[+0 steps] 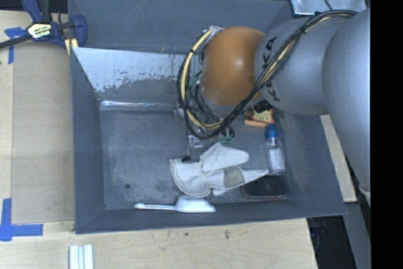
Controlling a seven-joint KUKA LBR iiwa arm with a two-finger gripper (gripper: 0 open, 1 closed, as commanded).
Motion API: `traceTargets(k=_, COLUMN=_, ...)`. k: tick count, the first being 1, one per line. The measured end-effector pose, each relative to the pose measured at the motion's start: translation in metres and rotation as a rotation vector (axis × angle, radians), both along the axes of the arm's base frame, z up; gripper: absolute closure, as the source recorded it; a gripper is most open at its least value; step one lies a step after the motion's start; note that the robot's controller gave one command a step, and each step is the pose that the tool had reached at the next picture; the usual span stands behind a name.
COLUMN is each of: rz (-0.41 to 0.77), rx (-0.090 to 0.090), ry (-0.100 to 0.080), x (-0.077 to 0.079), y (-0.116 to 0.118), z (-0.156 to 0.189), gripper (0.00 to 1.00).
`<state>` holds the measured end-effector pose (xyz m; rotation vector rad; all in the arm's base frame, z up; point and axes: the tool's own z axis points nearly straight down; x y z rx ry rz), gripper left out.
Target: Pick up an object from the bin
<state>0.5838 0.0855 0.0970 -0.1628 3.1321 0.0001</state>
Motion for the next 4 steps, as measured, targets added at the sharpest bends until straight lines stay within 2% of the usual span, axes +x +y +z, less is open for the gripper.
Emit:
traceTargets(k=1, rz=-0.044, rx=0.000, ry=0.007, x=-0.004, y=-0.009, z=-0.021, gripper=0.00)
traceTargets(k=2, rz=-0.061, rx=0.000, ry=0.006, x=-0.009, y=-0.016, z=0.027, gripper=0.00)
traceTargets(k=3, rz=-0.014, rx=0.000, ry=0.002, x=0.004, y=-0.018, z=0.067, gripper=0.00)
traceTargets(k=4, rz=0.010, rx=0.001, ry=-0.003, x=-0.013, y=-0.045, z=0.042, gripper=0.00)
